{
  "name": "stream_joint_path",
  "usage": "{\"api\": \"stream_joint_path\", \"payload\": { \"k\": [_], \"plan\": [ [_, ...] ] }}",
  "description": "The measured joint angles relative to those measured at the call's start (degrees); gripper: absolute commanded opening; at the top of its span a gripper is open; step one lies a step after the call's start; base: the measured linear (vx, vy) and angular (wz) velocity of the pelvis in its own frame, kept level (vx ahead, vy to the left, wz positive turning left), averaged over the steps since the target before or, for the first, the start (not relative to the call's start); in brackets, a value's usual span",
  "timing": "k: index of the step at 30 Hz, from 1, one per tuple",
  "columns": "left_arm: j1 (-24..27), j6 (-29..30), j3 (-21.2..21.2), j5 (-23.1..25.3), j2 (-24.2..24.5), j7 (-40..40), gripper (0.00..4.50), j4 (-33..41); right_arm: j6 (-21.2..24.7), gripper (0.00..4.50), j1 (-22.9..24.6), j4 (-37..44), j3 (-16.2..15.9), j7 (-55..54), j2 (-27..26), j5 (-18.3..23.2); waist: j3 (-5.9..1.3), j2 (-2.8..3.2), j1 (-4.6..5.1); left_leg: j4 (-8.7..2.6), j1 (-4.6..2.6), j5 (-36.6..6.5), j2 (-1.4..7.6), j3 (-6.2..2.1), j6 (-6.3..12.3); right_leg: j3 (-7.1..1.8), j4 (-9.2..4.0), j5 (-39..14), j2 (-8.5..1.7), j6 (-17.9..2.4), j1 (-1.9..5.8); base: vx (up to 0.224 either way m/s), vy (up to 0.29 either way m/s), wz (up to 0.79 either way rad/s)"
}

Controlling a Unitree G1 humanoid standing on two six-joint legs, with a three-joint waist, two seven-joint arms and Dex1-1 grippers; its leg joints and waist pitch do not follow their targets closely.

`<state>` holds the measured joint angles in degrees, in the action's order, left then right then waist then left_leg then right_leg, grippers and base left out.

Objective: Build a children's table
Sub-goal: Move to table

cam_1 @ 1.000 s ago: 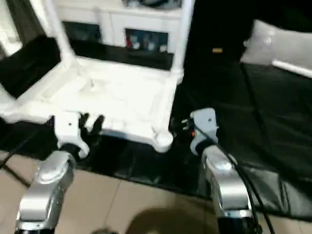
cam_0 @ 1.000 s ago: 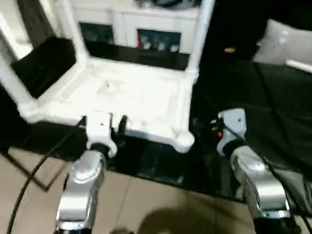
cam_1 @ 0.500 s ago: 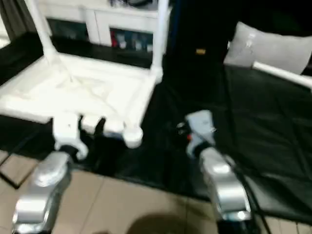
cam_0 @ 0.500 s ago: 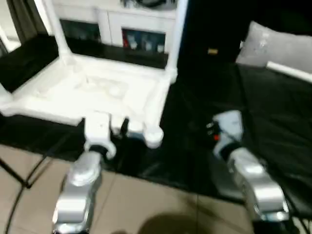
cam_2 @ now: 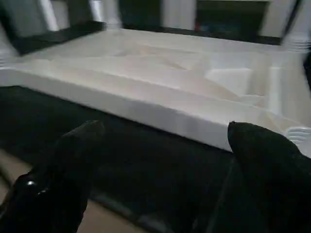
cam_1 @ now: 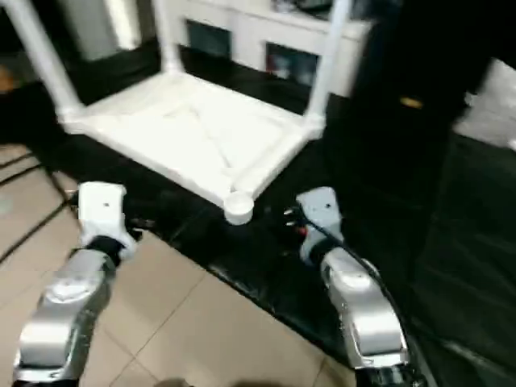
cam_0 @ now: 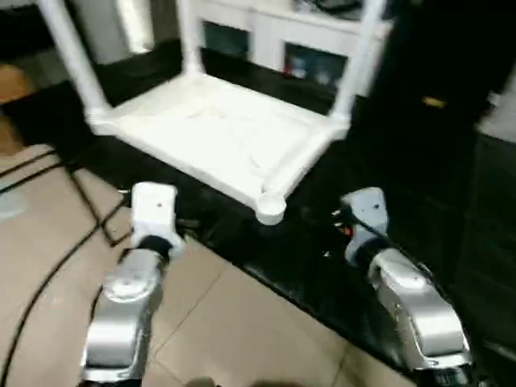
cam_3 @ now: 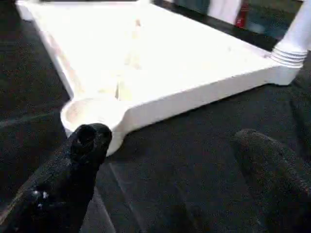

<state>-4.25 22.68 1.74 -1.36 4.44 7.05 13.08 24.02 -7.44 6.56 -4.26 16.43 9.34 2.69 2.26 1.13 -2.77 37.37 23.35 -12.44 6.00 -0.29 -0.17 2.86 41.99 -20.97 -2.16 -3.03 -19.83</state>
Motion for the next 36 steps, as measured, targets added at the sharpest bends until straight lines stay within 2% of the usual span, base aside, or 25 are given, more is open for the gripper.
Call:
{"api": "stream_joint_path", "payload": {
  "k": [2,4,5,6,8,10,12,14,15,16,17,19,20,22,23,24,26,27,28,29,30,32,34,35,36],
  "plan": [
    [0.1,0.1,-0.8,0.0,-0.6,0.0,4.45,0.0,-0.1,4.5,0.7,-0.2,1.0,-0.7,0.2,0.0,0.05,0.01,-1.31,2.92,1.64,-0.1,0.47,2.32,7.11,1.82,-1.53,0.9,0.32,-0.3,0.99,-0.026,-0.234,0.66],
    [0.2,0.1,-1.3,-0.1,-0.5,0.0,4.45,0.0,-0.5,4.5,0.5,-0.1,1.9,-1.5,-0.2,0.1,0.32,-0.14,-2.78,5.59,0.95,-0.6,0.86,5.64,6.63,2.51,-3.16,2.1,1.66,-1.2,1.52,-0.05,-0.215,0.12],
    [0.2,0.1,-1.3,-0.1,-0.4,0.0,4.45,0.0,-0.6,4.5,0.5,0.0,2.2,-1.6,-0.4,0.1,0.19,0.57,-2.95,4.58,-0.01,-1.1,0.92,6.16,6.23,3.15,-4.1,2.5,2.46,-1.3,1.79,-0.069,-0.201,0.01],
    [0.1,0.0,-1.3,-0.1,-0.2,0.0,4.45,0.1,-0.7,4.5,0.6,0.0,2.2,-1.7,-0.5,0.1,0.09,1.28,-2.88,1.26,-1.8,-3.0,2.03,6.56,2.78,4.21,-5.54,3.3,3.35,-1.3,2.14,-0.05,-0.166,0.12],
    [0.1,0.2,-1.0,-0.1,0.3,0.0,4.45,0.1,-0.7,4.5,0.5,0.0,2.0,-2.0,-0.9,0.1,0.13,1.34,-2.44,-0.45,-1.91,-1.0,3.44,6.12,-1.33,4.5,-4.71,3.5,3.65,-0.1,1.4,-0.042,-0.161,0.1],
    [0.2,0.3,-0.2,0.0,1.0,0.0,4.45,0.1,-0.7,4.5,0.5,0.0,1.7,-2.3,-1.3,0.1,-0.18,0.71,-1.62,-0.39,-1.73,-0.5,3.63,6.08,-1.97,0.72,1.85,2.8,0.39,1.0,-1.26,-0.058,-0.144,0.01],
    [0.0,0.3,0.0,0.0,1.0,0.0,4.45,0.1,-0.7,4.5,0.5,0.0,1.8,-2.7,-1.3,0.0,-0.45,-0.32,-1.18,-0.09,-0.64,0.0,4.07,6.0,-1.4,-1.75,-0.3,2.7,-2.6,3.8,-2.09,-0.075,-0.172,-0.05],
    [0.1,0.5,-0.7,0.0,0.0,0.1,4.45,0.1,-0.7,4.5,1.2,-0.1,2.3,-2.9,-0.8,0.0,-0.26,-0.49,-1.32,2.13,1.03,-0.6,4.12,6.06,6.62,-0.5,-1.56,3.7,-1.36,1.9,-1.93,-0.083,-0.253,0.03],
    [0.1,0.5,-2.3,-0.1,-0.5,0.1,4.45,0.1,-0.7,4.5,1.2,-0.2,2.7,-3.2,-0.4,0.0,-0.2,-0.58,-1.77,4.81,0.91,-1.0,3.42,7.04,7.07,-0.28,-2.48,4.4,-0.59,0.9,-1.59,-0.09,-0.245,0.02],
    [0.0,0.5,-2.8,-0.1,-0.5,0.1,4.45,0.1,-0.8,4.5,1.1,-0.2,3.0,-3.4,-0.4,-0.1,-0.24,-0.33,-1.64,5.19,0.49,-1.1,2.53,7.13,6.72,0.37,-3.42,5.0,0.1,0.7,-1.17,-0.042,-0.104,-0.08],
    [-0.2,0.5,-2.7,-0.1,-0.5,0.1,4.45,0.2,-0.9,4.5,1.0,-0.1,3.5,-3.5,-0.4,-0.1,-0.26,0.07,-1.54,4.09,-0.44,-2.3,1.97,7.17,5.74,1.0,-4.25,5.6,1.01,0.4,-0.93,-0.086,-0.186,-0.03],
    [-0.1,0.6,-1.8,-0.1,0.4,0.0,4.45,0.3,-1.1,4.5,0.9,-0.1,3.6,-3.5,-1.0,-0.1,0.02,0.83,-1.07,0.56,-1.73,-1.8,3.7,6.63,0.77,3.14,-7.12,7.3,2.42,0.1,-0.07,-0.119,-0.224,0.11],
    [0.0,0.7,-1.5,-0.1,0.7,0.0,4.45,0.2,-1.1,4.5,0.8,-0.1,2.9,-3.4,-1.3,0.0,0.05,1.12,-0.77,-0.69,-1.85,-0.4,4.69,6.31,-1.92,3.78,-6.86,6.8,2.71,0.2,-0.17,-0.096,-0.187,0.06],
    [0.0,0.7,-0.8,0.0,1.3,0.0,4.45,0.2,-1.1,4.5,0.7,-0.1,1.4,-3.4,-2.0,0.0,-0.01,0.43,-0.39,-0.89,-1.81,0.3,4.87,6.09,-2.91,1.75,-1.35,4.7,0.76,0.6,-1.28,-0.073,-0.169,0.04],
    [0.0,0.7,-0.4,0.0,1.3,0.0,4.45,0.2,-1.1,4.5,0.7,-0.1,1.4,-3.4,-1.9,0.0,-0.19,-0.16,-0.46,-0.88,-1.75,0.5,4.86,6.11,-3.19,0.09,-0.96,3.3,-0.45,1.2,-1.13,-0.07,-0.171,0.04],
    [0.2,0.7,-0.2,0.0,1.3,-0.1,4.45,0.2,-1.1,4.5,0.5,-0.1,1.4,-3.4,-1.8,0.0,-0.19,-0.38,-0.64,-1.09,-1.48,1.0,5.25,5.88,-2.7,0.36,-0.66,3.0,-0.55,1.6,-1.29,-0.082,-0.207,-0.06],
    [0.2,0.7,-0.6,0.0,0.4,-0.1,4.45,0.2,-1.2,4.5,0.8,-0.4,2.1,-3.4,-0.8,0.0,0.04,-0.71,-1.13,1.67,-0.18,-1.1,4.69,6.83,3.2,1.09,-1.74,3.8,-0.01,0.0,-1.33,-0.099,-0.229,-0.02],
    [0.2,0.7,-2.0,-0.1,-0.1,0.0,4.45,0.2,-1.2,4.5,0.9,-0.7,2.5,-3.5,-0.4,-0.1,0.36,-1.23,-1.31,5.49,0.12,-1.8,3.25,7.48,3.94,1.15,-2.41,4.4,0.24,-0.6,-1.14,-0.092,-0.214,0.07],
    [0.2,0.7,-2.6,-0.1,-0.1,0.0,4.45,0.2,-1.2,4.5,0.8,-0.6,2.9,-3.5,-0.3,-0.1,0.35,-1.21,-1.42,6.31,-0.15,-2.0,2.1,7.54,4.15,1.23,-3.35,5.0,0.91,-0.9,-1.0,-0.078,-0.171,-0.02],
    [0.1,0.7,-2.6,-0.1,0.0,0.0,4.45,0.2,-1.3,4.5,0.8,-0.5,3.2,-3.5,-0.3,-0.1,0.15,-0.82,-1.35,5.33,-0.61,-2.0,1.17,7.53,4.16,1.93,-4.37,5.6,1.63,-1.0,-1.02,-0.078,-0.171,-0.02],
    [-0.4,0.7,-2.5,-0.1,0.4,0.0,4.45,0.2,-1.5,4.5,0.8,-0.5,3.4,-3.5,-0.4,-0.1,-0.3,0.76,-1.19,2.17,-1.34,-4.0,0.94,7.2,3.79,3.27,-6.1,6.8,3.15,-1.3,-0.89,-0.079,-0.145,0.06],
    [-0.4,0.7,-1.7,-0.1,1.0,0.0,4.45,0.1,-1.6,4.5,0.6,-0.7,2.7,-3.5,-1.1,-0.1,-0.23,0.96,-1.0,-0.1,-1.6,-1.7,3.2,6.54,-0.98,5.15,-7.62,7.8,3.85,-1.0,-1.05,-0.083,-0.155,0.08],
    [-0.4,0.7,-0.8,-0.1,1.6,-0.1,4.45,0.0,-1.7,4.5,0.4,-0.6,1.0,-3.4,-2.0,-0.1,-0.33,0.42,-0.57,-0.04,-1.5,-1.1,3.6,6.17,-1.86,1.88,1.37,4.8,1.36,2.1,-3.46,-0.079,-0.151,0.0],
    [-0.5,0.7,-0.4,0.0,1.6,-0.1,4.45,0.0,-1.7,4.5,0.4,-0.6,1.0,-3.5,-1.9,-0.1,-0.46,0.17,-0.68,0.16,-1.19,-1.0,3.54,6.12,-1.88,-0.18,1.84,4.8,-0.46,1.7,-3.45,-0.079,-0.146,0.03],
    [-0.5,0.7,-0.2,0.0,1.6,-0.1,4.45,0.0,-1.9,4.5,0.2,-0.6,1.1,-3.5,-1.6,-0.1,-0.78,-0.68,-0.89,0.6,-0.41,-0.8,3.63,6.15,-1.95,-1.63,-0.51,3.7,-2.66,4.1,-3.02,-0.077,-0.17,0.0]
  ]
}}
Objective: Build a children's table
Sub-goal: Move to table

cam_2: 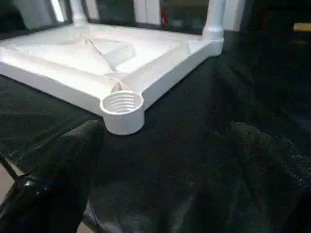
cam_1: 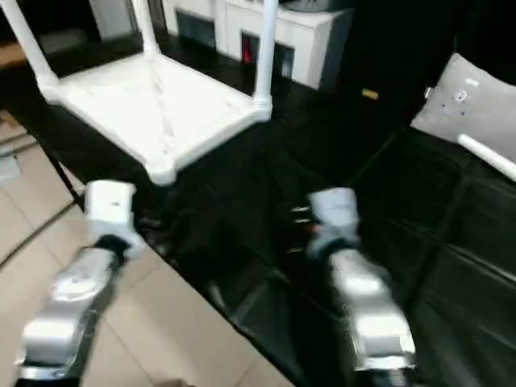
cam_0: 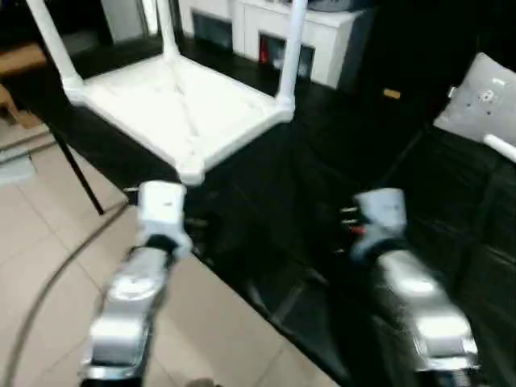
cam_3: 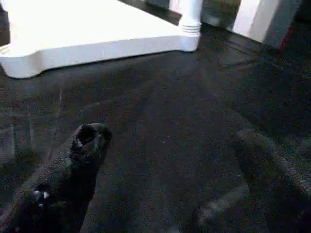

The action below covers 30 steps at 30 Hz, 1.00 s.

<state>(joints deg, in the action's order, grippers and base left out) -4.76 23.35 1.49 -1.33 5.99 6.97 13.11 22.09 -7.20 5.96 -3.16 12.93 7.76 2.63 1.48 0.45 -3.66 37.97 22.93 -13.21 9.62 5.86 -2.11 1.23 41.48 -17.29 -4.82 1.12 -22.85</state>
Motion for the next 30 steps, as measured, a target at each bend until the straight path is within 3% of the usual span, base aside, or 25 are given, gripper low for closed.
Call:
{"api": "stream_joint_path", "payload": {
  "k": [1,2,3,5,6,11,13,18,19,20,21,22,23,24,25,26,27,28,29,30],
  "plan": [
    [0.2,0.2,-0.1,0.0,-0.2,0.0,4.45,-0.1,-0.1,4.5,-0.1,-0.1,0.1,0.0,0.2,0.0,0.18,0.03,-0.26,0.34,0.96,0.3,0.3,-0.06,1.58,0.79,-0.36,0.5,0.36,-0.7,-0.13,-0.111,-0.207,-0.05],
    [0.2,0.4,-0.3,0.0,-0.6,0.0,4.45,-0.2,-0.1,4.5,0.5,-0.1,0.5,-0.1,0.5,0.0,0.26,0.03,-0.89,0.61,1.15,0.2,0.38,-0.1,5.43,1.35,-0.92,1.0,0.59,-1.4,-0.17,-0.111,-0.207,-0.05],
    [0.2,0.7,-2.2,0.0,-1.1,0.0,4.45,-0.3,-0.1,4.5,0.7,-0.7,1.1,-0.2,1.1,-0.1,0.36,-0.09,-1.43,-0.24,0.61,0.2,0.25,0.44,5.55,1.33,-1.5,1.4,1.26,-1.6,-0.16,-0.133,-0.225,-0.04],
    [0.2,0.8,-3.0,0.0,-0.9,0.1,4.45,-0.3,-0.2,4.5,0.6,-0.7,1.7,-0.3,1.2,-0.2,0.44,-0.14,-1.67,-2.45,-0.23,1.1,0.6,0.29,3.44,1.5,-1.84,2.0,1.78,-1.9,-0.17,-0.112,-0.195,-0.11],
    [0.1,0.8,-3.1,0.0,-0.8,0.1,4.45,-0.3,-0.3,4.5,0.6,-0.8,1.8,-0.5,1.2,-0.3,0.51,-0.19,-1.62,-3.23,-0.73,1.2,0.91,0.42,1.21,1.5,-1.85,2.0,1.99,-1.9,-0.22,-0.1,-0.127,-0.09],
    [0.0,0.2,-3.3,0.0,-0.5,0.7,4.45,-0.3,-0.3,4.5,0.5,-0.9,2.0,-2.2,0.2,-0.5,0.67,0.84,-1.34,-4.13,-0.91,2.4,1.91,0.54,-3.28,2.14,-3.17,2.5,2.32,-1.5,-0.1,-0.071,-0.006,-0.05],
    [0.0,0.0,-3.3,-0.2,-0.5,1.5,4.45,-0.3,-0.3,4.5,0.4,-1.7,2.1,-2.7,0.2,-0.5,0.71,0.85,-1.31,-4.12,-0.85,2.7,2.28,0.65,-3.76,2.32,-4.49,3.4,2.28,-1.4,0.33,-0.035,0.079,-0.02],
    [0.0,0.0,-2.9,-1.1,0.3,1.7,4.45,-0.3,-0.9,4.5,-1.2,-2.1,3.0,-3.7,-0.4,-0.5,0.82,1.0,-1.08,-4.0,-1.19,2.7,1.92,1.36,-3.68,2.07,-6.58,4.7,1.38,-0.9,1.08,-0.016,0.088,-0.04],
    [0.3,0.0,-2.6,-1.3,0.3,1.8,4.45,-0.3,-0.9,4.5,-1.9,-2.5,3.1,-3.7,-0.7,-0.2,1.07,0.85,-1.28,-4.08,-2.14,2.6,2.35,2.62,-3.53,1.1,-6.88,4.7,1.91,-0.8,1.0,-0.003,0.062,-0.35],
    [0.5,0.0,-2.3,-1.3,0.3,2.0,4.45,-0.3,-1.0,4.5,-2.4,-2.6,3.1,-3.8,-1.0,0.1,1.21,0.92,-1.3,-4.1,-3.18,2.5,2.34,3.17,-3.36,0.76,-6.95,4.7,2.16,-0.8,1.38,-0.003,0.062,-0.35],
    [0.5,0.0,-2.0,-1.3,0.4,2.2,4.45,-0.3,-1.1,4.5,-2.5,-2.6,3.1,-3.8,-1.0,0.1,1.41,1.04,-1.21,-4.06,-4.69,2.1,2.69,4.03,-2.82,0.77,-7.08,4.7,1.96,-0.8,2.01,0.023,0.065,-0.71],
    [0.5,0.0,-1.8,-1.3,0.7,2.3,4.45,-0.3,-1.1,4.5,-2.5,-2.6,3.1,-3.9,-1.0,0.1,1.57,1.14,-1.03,-4.02,-5.62,1.7,2.99,4.7,-2.73,1.26,-6.92,4.6,1.49,-0.9,2.16,0.038,0.078,-0.89],
    [0.4,-0.1,-1.7,-1.3,0.9,2.3,4.45,-0.3,-1.2,4.5,-2.5,-2.6,3.3,-4.1,-0.9,0.1,1.86,1.03,-0.82,-4.05,-6.57,1.3,3.34,5.57,-2.93,1.7,-6.13,3.5,1.0,-1.4,2.06,0.038,0.078,-0.89],
    [0.2,-0.1,-1.7,-1.3,0.9,2.4,4.45,-0.3,-1.2,4.5,-2.2,-2.6,3.6,-4.4,-0.8,0.0,2.36,0.6,-0.67,-4.28,-7.82,0.9,3.77,6.79,-3.23,2.71,-3.69,1.5,-0.16,-2.2,1.93,0.021,0.012,-0.85],
    [0.2,-0.1,-1.8,-1.3,0.7,2.5,4.45,-0.3,-1.2,4.5,-2.0,-2.6,4.0,-4.5,-0.7,0.0,2.54,-0.12,-0.92,-4.33,-8.92,0.7,4.17,8.12,-3.56,3.02,-1.65,0.0,-0.67,-2.8,1.88,0.053,-0.083,-0.73],
    [0.2,-0.1,-2.0,-1.4,0.6,2.6,4.45,-0.3,-1.2,4.5,-1.8,-2.7,4.3,-4.7,-0.5,0.0,2.77,-0.79,-1.38,-4.36,-10.13,0.2,4.6,9.55,-4.39,2.79,-0.17,-0.8,-0.77,-2.9,1.72,0.053,-0.083,-0.73],
    [0.4,-0.1,-2.3,-1.5,0.6,2.7,4.45,-0.3,-1.4,4.5,-1.8,-2.7,4.7,-4.8,-0.3,0.0,2.67,-1.37,-1.31,-3.82,-11.35,-0.8,5.26,10.48,-5.66,2.66,-0.18,-0.3,-0.23,-2.7,1.21,0.101,-0.123,-0.82],
    [0.4,-0.2,-2.5,-1.5,0.2,2.7,4.45,-0.3,-1.6,4.5,-1.9,-2.7,5.1,-4.9,0.0,0.0,2.5,-1.02,-1.36,-2.65,-10.91,-3.2,5.09,9.46,-5.53,2.55,-0.58,0.1,0.21,-2.6,1.01,0.175,-0.072,-0.81],
    [0.5,-0.2,-2.9,-1.7,0.1,2.8,4.45,-0.3,-1.7,4.5,-1.9,-2.8,5.1,-4.9,0.2,-0.1,2.37,-0.97,-1.76,-0.32,-9.1,-5.5,3.89,6.72,-3.05,2.76,-0.75,0.2,0.44,-2.5,1.2,0.175,-0.072,-0.81],
    [0.0,-0.2,-4.0,-1.9,-0.3,2.9,4.45,-0.4,-1.7,4.5,-1.2,-3.1,5.6,-4.9,0.4,-0.1,2.17,-0.99,-1.55,2.82,-6.57,-6.4,0.97,3.9,-1.21,2.5,-0.82,0.2,0.64,-2.5,1.12,0.183,-0.072,-0.4]
  ]
}}
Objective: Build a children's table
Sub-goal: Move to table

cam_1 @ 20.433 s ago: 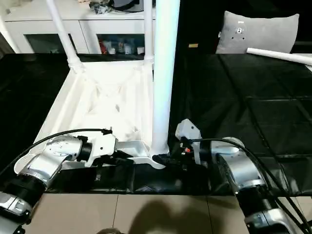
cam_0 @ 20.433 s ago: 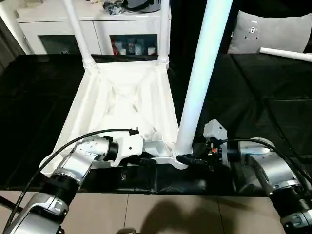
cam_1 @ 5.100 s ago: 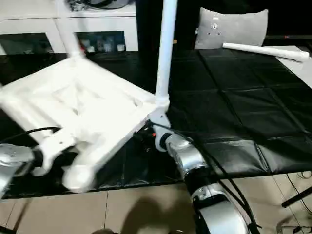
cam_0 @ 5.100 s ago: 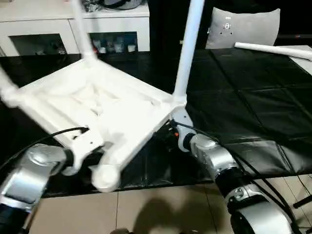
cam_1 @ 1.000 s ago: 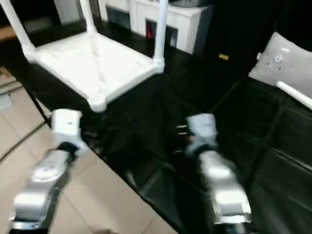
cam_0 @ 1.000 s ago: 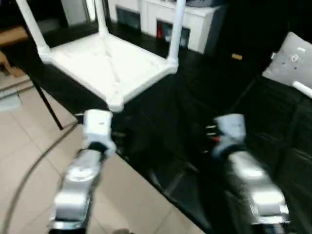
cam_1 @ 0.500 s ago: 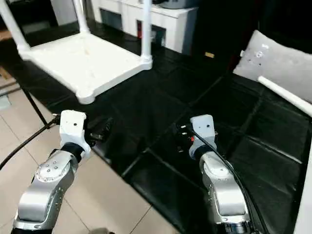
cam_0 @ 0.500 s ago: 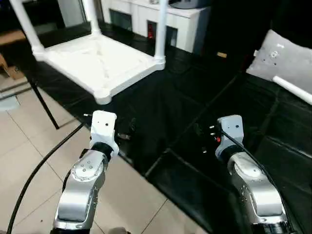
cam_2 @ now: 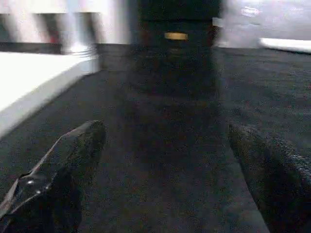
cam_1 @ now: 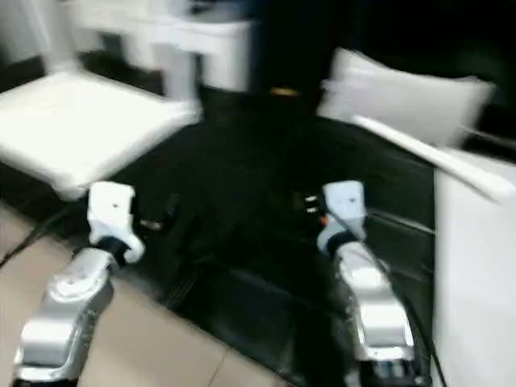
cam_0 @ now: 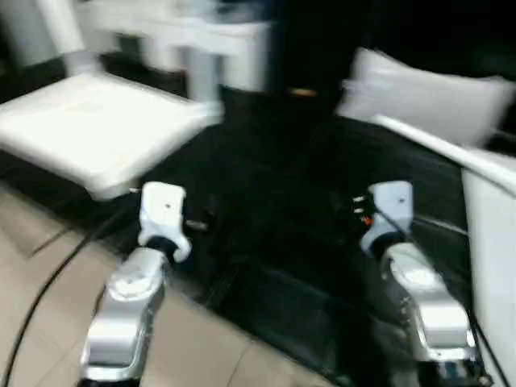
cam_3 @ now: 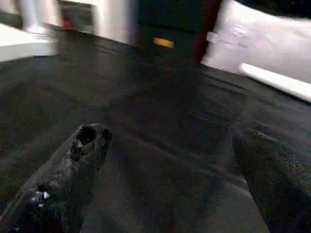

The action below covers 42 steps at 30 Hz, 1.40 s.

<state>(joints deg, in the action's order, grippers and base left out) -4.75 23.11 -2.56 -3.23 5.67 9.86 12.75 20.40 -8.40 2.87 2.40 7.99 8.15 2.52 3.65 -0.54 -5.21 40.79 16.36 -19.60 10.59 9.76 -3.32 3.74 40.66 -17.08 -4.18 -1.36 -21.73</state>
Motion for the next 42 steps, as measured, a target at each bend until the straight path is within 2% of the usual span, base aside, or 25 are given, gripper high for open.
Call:
{"api": "stream_joint_path", "payload": {
  "k": [1,2,3,5,6,7,8,10,12,13,16,19,22,26,27,29,31,32,33,35,36,38,39,41,42],
  "plan": [
    [-0.1,-0.1,-0.7,-0.3,-0.3,0.1,4.45,0.0,0.0,4.5,0.1,-0.7,0.5,-0.1,0.3,-0.1,-0.17,0.08,0.09,1.66,1.59,-0.1,-2.21,-1.28,0.43,-0.13,-0.09,0.0,0.13,-0.1,0.3,0.125,-0.111,0.01],
    [0.0,-0.3,-0.8,-0.4,-0.4,0.2,4.45,0.0,0.0,4.5,0.1,-1.0,0.9,-0.2,0.6,-0.1,-0.29,0.33,0.08,1.63,3.01,0.0,-3.77,-1.83,0.53,0.03,-0.41,0.2,0.59,-0.7,0.84,0.125,-0.111,0.01],
    [0.1,-0.4,-0.5,-0.4,-0.1,0.3,4.45,0.0,-0.3,4.5,0.0,-0.9,1.0,-0.2,0.5,-0.1,-0.52,1.27,-0.12,0.06,4.31,0.9,-4.51,-2.15,1.73,0.88,-0.88,0.3,1.57,-1.6,1.82,0.135,-0.079,0.03],
    [0.4,-0.7,-0.1,-0.4,-0.1,0.1,4.45,0.0,-0.7,4.5,-0.1,-0.9,0.6,-0.1,0.3,-0.1,-0.58,3.27,-0.76,-2.47,5.11,4.0,-4.04,-3.21,3.61,2.6,-1.99,-0.1,3.5,-2.2,3.79,0.17,-0.025,-0.07],
    [0.9,-0.8,0.3,-0.3,0.1,-0.1,4.45,0.0,-0.9,4.5,-0.1,-0.9,-0.1,0.0,-0.4,-0.1,-1.04,4.54,-0.86,-2.97,4.69,6.3,-2.78,-3.99,2.73,4.21,-3.55,0.0,4.03,-2.0,5.06,0.218,0.03,-0.26],
    [0.9,-0.8,0.4,-0.1,0.6,-0.1,4.45,0.0,-1.0,4.5,-0.2,-0.8,-1.1,0.1,-0.9,-0.1,-1.27,4.4,-0.42,-3.39,4.47,6.2,-2.7,-4.26,2.85,4.78,-4.39,0.1,3.99,-1.8,4.96,0.25,0.028,-0.14],
    [0.9,-0.8,0.4,0.3,0.8,-0.1,4.45,0.0,-1.0,4.5,-0.6,-0.8,-1.9,0.2,-1.2,0.0,-1.39,3.93,0.01,-3.87,4.66,6.2,-2.98,-4.23,2.98,4.33,-4.44,0.1,3.77,-1.6,4.35,0.25,0.028,-0.14],
    [0.9,-0.6,0.5,0.8,1.4,-0.2,4.45,0.0,-1.2,4.5,-0.7,-0.7,-2.2,0.2,-1.1,-0.1,-1.64,3.31,1.17,-3.4,5.09,6.1,-3.95,-4.16,3.07,0.46,-1.74,0.2,2.53,0.0,1.86,0.173,0.042,0.05],
    [0.7,-0.6,0.4,0.7,1.2,-0.2,4.45,0.0,-1.2,4.5,-0.5,-0.8,-2.0,0.1,-0.6,-0.1,-1.91,2.19,1.96,-2.75,5.96,6.0,-5.65,-4.72,3.16,-3.4,-0.67,0.6,0.73,2.8,-0.31,0.088,0.082,0.06],
    [0.5,-0.6,0.2,0.7,0.6,-0.2,4.45,0.0,-1.2,4.5,-0.3,-0.8,-1.6,0.1,-0.4,-0.2,-1.88,2.13,2.01,-2.72,6.67,6.0,-5.65,-4.79,3.17,-3.47,-0.46,0.6,0.94,2.8,-0.44,0.0,0.0,0.0],
    [0.5,-0.6,-1.1,0.6,0.1,-0.2,4.45,0.0,-1.2,4.5,-0.1,-0.8,-0.5,0.1,-0.1,-0.4,-1.81,2.12,1.84,-4.57,6.47,6.4,-4.99,-4.7,1.64,-2.81,-1.87,1.4,1.23,2.5,-0.49,0.0,0.0,0.0],
    [0.5,-0.6,0.1,0.6,0.1,-0.7,4.45,0.0,-1.2,4.5,-0.1,-0.8,-1.3,0.2,-0.2,-0.4,-1.42,2.34,1.93,-5.05,5.36,6.3,-4.3,-4.81,1.15,-2.49,-3.73,2.3,1.76,1.9,0.9,-0.022,0.004,-0.01],
    [0.5,-0.6,0.6,0.4,-0.3,-1.4,4.45,0.0,-1.2,4.5,-0.1,-0.8,-2.1,0.3,0.0,-0.5,-0.89,2.18,2.0,-5.15,4.53,6.6,-3.8,-3.85,1.04,-2.54,-4.14,2.6,1.62,1.5,1.84,-0.084,0.018,0.03],
    [0.5,-0.7,0.7,0.5,-0.5,-1.9,4.45,0.0,-1.2,4.5,-0.1,-0.7,-2.2,0.7,0.8,-1.0,-0.44,2.16,2.18,-5.17,5.72,6.9,-4.15,-5.12,1.56,1.47,-5.09,2.4,-0.49,1.8,2.93,-0.074,0.018,0.26],
    [0.5,-0.7,0.8,0.6,-0.4,-2.1,4.45,0.0,-1.2,4.5,-0.1,-0.7,-2.3,0.8,0.8,-1.0,-0.43,2.46,2.46,-5.18,6.55,7.2,-4.25,-5.93,1.88,2.97,-5.6,2.5,-0.88,1.8,3.14,-0.045,0.011,0.41],
    [0.4,-0.7,1.2,0.7,-0.3,-2.6,4.45,-0.1,-1.2,4.5,-0.3,-0.7,-2.4,1.1,0.7,-1.1,-0.41,2.99,3.12,-5.16,7.26,8.9,-4.87,-8.09,2.02,4.32,-5.67,2.8,-0.81,1.2,3.21,-0.012,0.003,0.5],
    [0.3,-0.6,2.0,0.7,0.1,-2.8,4.45,-0.5,-1.1,4.5,-0.3,-0.7,-3.2,1.3,0.3,-1.1,-0.15,3.38,3.64,-5.19,7.45,9.3,-6.04,-11.36,1.58,2.9,-4.34,1.8,1.14,-1.1,3.28,0.008,-0.051,0.69],
    [0.3,-0.6,2.4,0.7,0.2,-2.9,4.45,-0.5,-1.1,4.5,-0.3,-0.7,-3.5,1.3,0.3,-1.1,-0.17,3.35,3.66,-5.23,7.45,9.5,-6.84,-12.78,1.2,1.46,-2.29,0.6,2.06,-3.0,3.19,0.009,-0.081,0.76],
    [0.2,-0.6,3.1,0.7,0.3,-3.2,4.45,-0.5,-1.1,4.5,-0.4,-0.7,-3.7,1.3,0.3,-1.1,-0.3,2.99,3.17,-5.41,7.41,9.8,-7.01,-13.27,0.66,-0.19,-0.07,-0.3,2.93,-4.4,2.61,0.02,-0.161,0.68],
    [0.3,-0.6,4.0,0.7,0.2,-3.6,4.45,-0.6,-1.2,4.5,-0.9,-0.6,-4.1,1.3,0.3,-1.1,-0.55,2.12,2.07,-5.75,7.33,10.3,-6.68,-12.66,-0.16,-1.62,0.48,-2.1,2.88,-1.8,2.36,0.003,-0.235,0.46],
    [0.4,-0.6,4.0,0.7,-0.1,-4.0,4.45,-0.6,-1.2,4.5,-0.8,-0.6,-4.1,1.2,0.4,-1.1,-0.59,1.77,1.28,-6.34,7.21,9.9,-6.2,-12.18,0.48,-1.46,0.21,-1.8,2.97,-0.5,2.17,-0.021,-0.266,0.24],
    [0.3,-0.5,3.2,0.7,-0.8,-4.0,4.45,-0.7,-1.2,4.5,-0.4,-0.8,-3.4,1.1,0.8,-1.1,-0.41,0.9,-0.7,-2.26,8.0,7.9,-5.45,-7.98,3.79,-1.66,-0.44,-1.2,3.05,-1.0,2.28,0.02,-0.243,0.02],
    [0.2,-0.5,2.2,0.7,-1.1,-4.0,4.45,-0.7,-1.2,4.5,-0.4,-0.7,-2.8,1.0,1.1,-1.1,-0.53,0.56,-1.13,-1.85,7.5,8.0,-5.73,-6.47,3.92,-1.69,-1.02,-0.7,3.08,-0.5,2.02,0.031,-0.197,-0.02],
    [-0.2,-0.5,1.7,0.7,-1.2,-4.0,4.45,-0.7,-1.2,4.5,-0.4,-0.7,-2.1,0.7,1.2,-1.1,-0.82,1.07,-1.33,-4.78,5.46,8.0,-5.62,-5.52,3.95,-1.31,-1.79,0.1,3.94,-0.3,1.53,-0.013,-0.141,0.06],
    [-0.3,-0.5,1.8,0.7,-0.9,-4.0,4.45,-0.8,-1.2,4.5,-0.5,-0.7,-2.0,0.6,1.3,-1.1,-1.12,1.72,-1.26,-5.71,5.28,7.4,-4.88,-5.36,2.33,-0.87,-1.91,0.4,4.4,-0.7,1.22,-0.02,-0.086,0.05]
  ]
}}
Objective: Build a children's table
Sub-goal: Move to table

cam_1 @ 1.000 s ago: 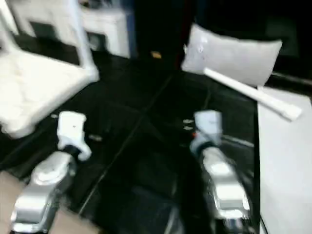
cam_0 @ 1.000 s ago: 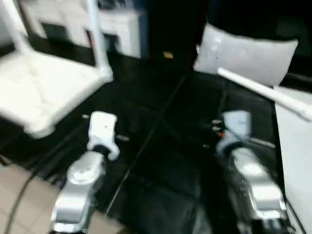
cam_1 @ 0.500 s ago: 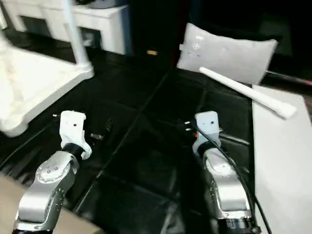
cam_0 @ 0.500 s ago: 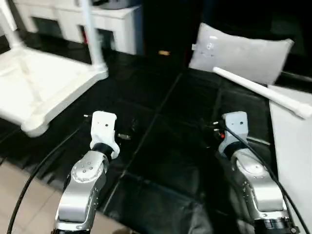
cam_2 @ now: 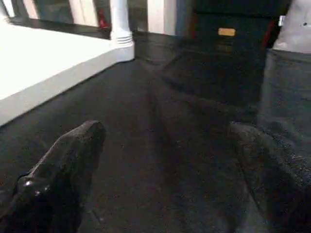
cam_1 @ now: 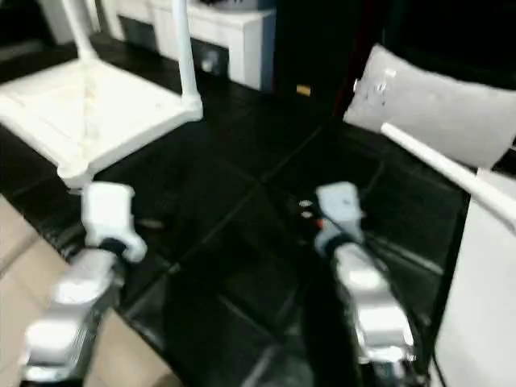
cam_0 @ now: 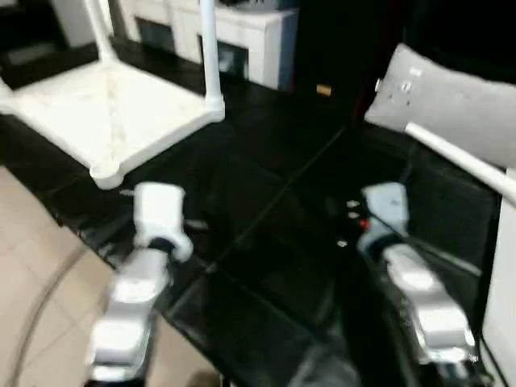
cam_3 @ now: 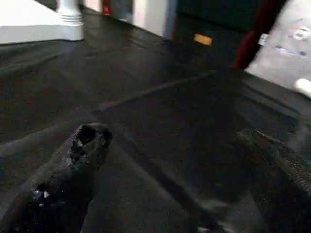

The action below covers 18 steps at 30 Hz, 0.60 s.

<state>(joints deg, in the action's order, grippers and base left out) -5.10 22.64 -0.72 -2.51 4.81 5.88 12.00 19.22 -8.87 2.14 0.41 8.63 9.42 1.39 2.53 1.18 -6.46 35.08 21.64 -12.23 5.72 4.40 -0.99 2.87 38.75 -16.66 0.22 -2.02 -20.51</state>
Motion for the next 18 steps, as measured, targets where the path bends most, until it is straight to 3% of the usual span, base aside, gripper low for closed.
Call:
{"api": "stream_joint_path", "payload": {
  "k": [4,7,13,18],
  "plan": [
    [0.1,0.0,0.3,0.2,0.4,0.0,4.45,-0.7,0.0,4.5,-0.2,-0.1,-0.4,-0.6,-0.7,0.0,-0.07,0.11,0.62,0.17,0.4,0.3,1.29,0.14,-1.31,0.87,-1.11,1.1,0.34,-0.6,-0.13,0.0,0.0,0.0],
    [0.1,0.0,0.4,0.5,0.5,0.0,4.45,-1.0,0.1,4.5,-0.4,-0.1,-0.2,-1.1,-0.7,0.1,-0.05,0.15,0.86,0.15,0.35,0.4,1.84,1.23,-1.35,0.89,-1.78,1.6,0.27,-1.2,0.14,0.0,0.0,0.0],
    [-0.1,0.6,0.3,0.5,1.2,0.1,4.45,-1.0,1.4,4.5,-2.1,-0.7,1.2,-3.7,-1.5,-0.1,0.06,0.02,1.43,0.11,0.2,0.7,2.1,3.1,-0.96,0.82,-1.77,1.9,-0.65,-0.9,0.16,0.0,0.0,0.0],
    [-0.1,0.8,0.3,0.3,1.7,1.0,4.45,-1.0,1.7,4.5,-3.4,-2.0,1.4,-4.9,-1.9,-0.5,0.22,-0.25,1.44,0.1,0.31,1.0,2.1,3.95,-0.54,0.79,-1.82,2.2,-1.21,-0.4,-0.03,0.0,0.0,0.0]
  ]
}}
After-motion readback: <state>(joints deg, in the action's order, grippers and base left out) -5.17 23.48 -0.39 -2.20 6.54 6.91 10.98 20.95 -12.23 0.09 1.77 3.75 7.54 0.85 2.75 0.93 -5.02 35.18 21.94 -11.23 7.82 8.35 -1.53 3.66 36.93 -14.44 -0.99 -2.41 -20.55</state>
